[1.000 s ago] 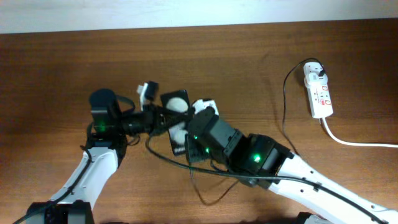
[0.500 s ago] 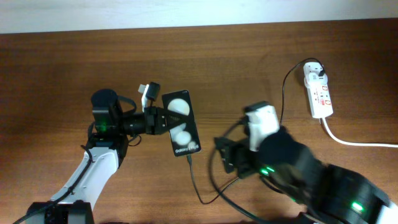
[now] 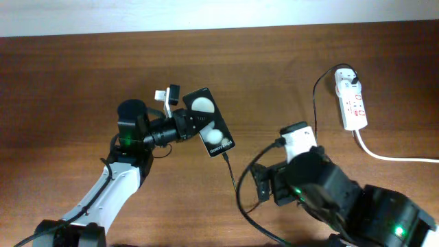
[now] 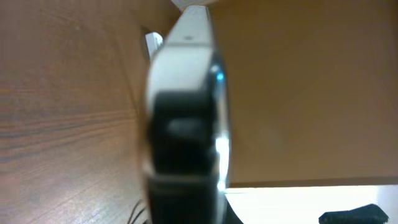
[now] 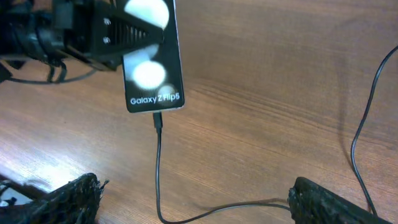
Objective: Plug charger to phone and switch on socket
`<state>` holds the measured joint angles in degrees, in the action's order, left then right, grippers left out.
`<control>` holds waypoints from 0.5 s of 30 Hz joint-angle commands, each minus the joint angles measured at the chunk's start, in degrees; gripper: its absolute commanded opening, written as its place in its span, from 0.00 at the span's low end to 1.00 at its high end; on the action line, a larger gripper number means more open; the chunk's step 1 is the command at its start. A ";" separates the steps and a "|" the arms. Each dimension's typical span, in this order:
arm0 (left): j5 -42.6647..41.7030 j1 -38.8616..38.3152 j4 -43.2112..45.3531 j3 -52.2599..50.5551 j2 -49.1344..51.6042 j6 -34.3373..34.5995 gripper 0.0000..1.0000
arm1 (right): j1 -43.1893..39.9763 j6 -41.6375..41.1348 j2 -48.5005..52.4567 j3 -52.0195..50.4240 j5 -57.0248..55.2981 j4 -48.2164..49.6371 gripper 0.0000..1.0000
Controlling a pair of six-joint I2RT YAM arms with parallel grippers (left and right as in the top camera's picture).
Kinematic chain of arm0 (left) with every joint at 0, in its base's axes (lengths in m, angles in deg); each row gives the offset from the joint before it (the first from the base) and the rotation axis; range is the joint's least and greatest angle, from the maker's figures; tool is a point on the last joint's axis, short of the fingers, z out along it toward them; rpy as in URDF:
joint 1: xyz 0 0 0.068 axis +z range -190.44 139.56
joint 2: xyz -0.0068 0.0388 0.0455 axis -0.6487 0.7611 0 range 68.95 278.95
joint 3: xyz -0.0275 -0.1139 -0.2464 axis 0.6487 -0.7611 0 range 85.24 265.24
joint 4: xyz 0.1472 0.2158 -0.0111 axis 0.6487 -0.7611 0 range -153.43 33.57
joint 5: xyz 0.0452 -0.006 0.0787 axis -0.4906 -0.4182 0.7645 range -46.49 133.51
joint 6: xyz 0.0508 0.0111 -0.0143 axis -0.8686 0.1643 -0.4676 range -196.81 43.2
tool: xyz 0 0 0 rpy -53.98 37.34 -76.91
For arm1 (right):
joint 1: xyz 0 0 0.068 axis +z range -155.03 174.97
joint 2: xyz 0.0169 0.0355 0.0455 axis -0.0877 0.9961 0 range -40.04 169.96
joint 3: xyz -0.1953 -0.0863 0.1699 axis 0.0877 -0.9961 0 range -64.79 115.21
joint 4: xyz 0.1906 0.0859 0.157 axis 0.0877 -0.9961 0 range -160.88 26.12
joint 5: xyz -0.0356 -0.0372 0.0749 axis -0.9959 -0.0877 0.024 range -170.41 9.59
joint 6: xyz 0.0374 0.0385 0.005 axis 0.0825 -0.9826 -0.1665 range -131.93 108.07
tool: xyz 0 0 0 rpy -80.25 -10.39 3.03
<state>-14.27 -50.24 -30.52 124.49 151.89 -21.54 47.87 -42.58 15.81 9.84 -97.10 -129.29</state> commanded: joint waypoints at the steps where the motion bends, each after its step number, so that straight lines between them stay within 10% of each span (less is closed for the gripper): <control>1: 2.23 -0.17 0.35 5.16 -0.07 -2.45 0.00 | -0.13 0.42 3.56 0.48 -0.94 0.00 0.99; 5: 3.65 -0.20 -10.23 16.33 5.31 -10.25 0.00 | -0.13 0.42 10.60 0.48 -0.94 0.00 0.99; 8: 4.31 -1.11 -34.01 33.38 16.79 -24.63 0.00 | -0.15 0.35 19.98 0.52 -0.55 0.04 0.99; 15: 8.98 -1.92 -44.24 34.88 19.32 -31.12 0.00 | -0.13 1.70 26.36 1.57 0.37 -0.76 0.99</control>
<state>-8.02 -51.80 -72.02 157.54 171.41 -47.18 47.87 -41.66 41.80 10.33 -96.99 -128.09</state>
